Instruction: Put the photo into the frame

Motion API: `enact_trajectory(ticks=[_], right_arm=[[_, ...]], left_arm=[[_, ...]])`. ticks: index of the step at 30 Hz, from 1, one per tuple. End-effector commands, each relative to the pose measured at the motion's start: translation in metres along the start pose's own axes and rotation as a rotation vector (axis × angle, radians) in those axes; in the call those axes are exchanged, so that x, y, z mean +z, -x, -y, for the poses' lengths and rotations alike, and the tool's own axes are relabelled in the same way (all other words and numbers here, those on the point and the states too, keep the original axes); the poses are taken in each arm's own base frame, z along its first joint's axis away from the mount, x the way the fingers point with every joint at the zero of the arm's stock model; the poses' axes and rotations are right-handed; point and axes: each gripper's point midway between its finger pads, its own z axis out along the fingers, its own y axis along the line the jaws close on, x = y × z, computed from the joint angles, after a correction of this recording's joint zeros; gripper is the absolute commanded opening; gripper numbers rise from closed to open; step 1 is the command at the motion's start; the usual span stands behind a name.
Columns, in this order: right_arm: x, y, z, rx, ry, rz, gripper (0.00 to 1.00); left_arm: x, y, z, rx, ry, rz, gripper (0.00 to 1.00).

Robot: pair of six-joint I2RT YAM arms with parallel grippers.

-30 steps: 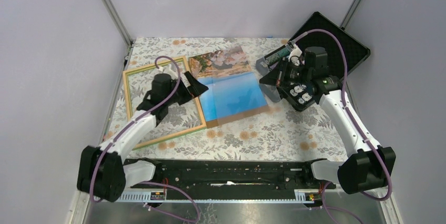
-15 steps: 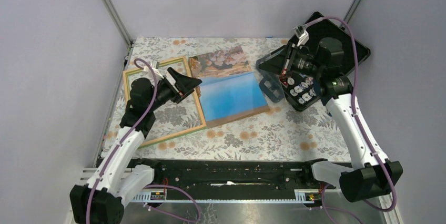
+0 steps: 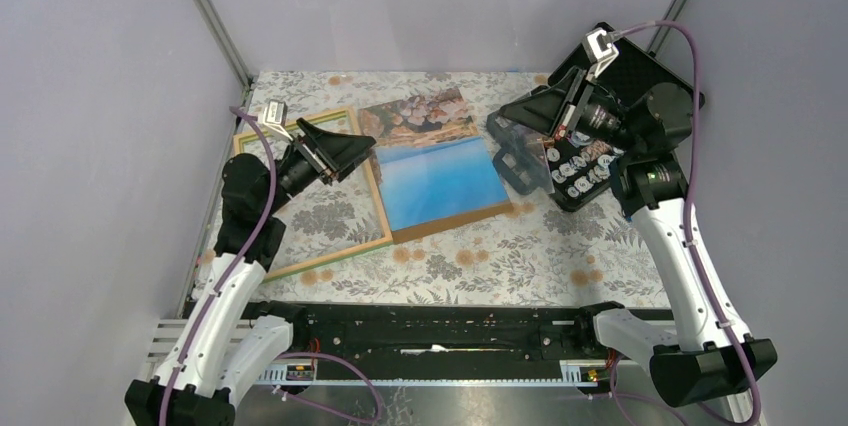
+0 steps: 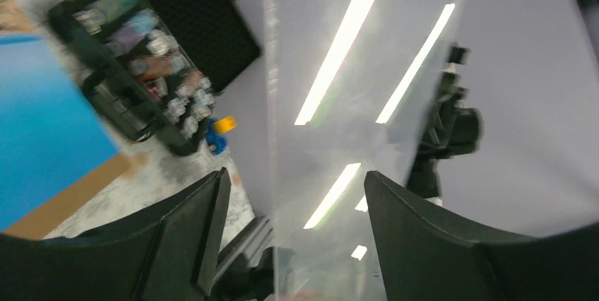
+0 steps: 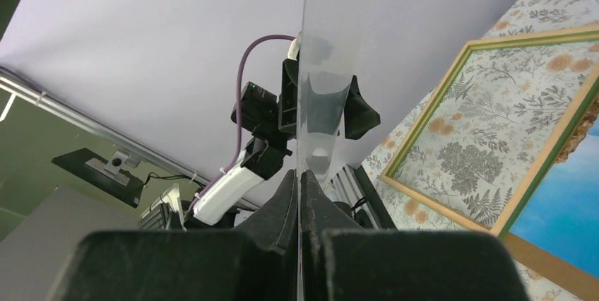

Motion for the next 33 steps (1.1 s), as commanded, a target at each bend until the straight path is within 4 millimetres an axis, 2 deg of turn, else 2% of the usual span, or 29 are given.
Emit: enact_trajectory(ticks=[1,4,6,10,13,19,28,33], right_arm=[[-0.005,0.001,-0.026,-0.036,0.083,0.04,0.0],[-0.005,-0.002,-0.024,-0.003,0.107,0.03,0.0],[-0.005,-0.003,-0.023,0.012,0.12,0.026,0.0],[-0.007,-0.001,-0.02,0.014,0.114,0.026,0.0],[-0.008,0.0,-0.018,0.013,0.108,0.03,0.0],[-0.009,-0.001,-0.015,0.01,0.104,0.02,0.0],[-0.01,-0.007,-0.011,-0.012,0.108,-0.001,0.0],[-0.012,-0.01,-0.009,-0.023,0.095,-0.007,0.0]], left_arm=[[-0.019,-0.004,0.072,0.023,-0.325,-0.027,0.74],[-0.032,-0.008,0.095,-0.001,-0.473,-0.039,0.69],[-0.035,-0.009,0.1,0.003,-0.504,-0.05,0.64],[-0.037,-0.008,0.099,0.011,-0.503,-0.04,0.6],[-0.038,-0.003,0.094,-0.007,-0.49,-0.02,0.49],[-0.044,0.01,0.09,-0.056,-0.516,0.007,0.45],[-0.028,0.016,0.079,-0.009,-0.4,-0.026,0.41],[-0.025,0.017,0.077,0.003,-0.384,-0.031,0.32]])
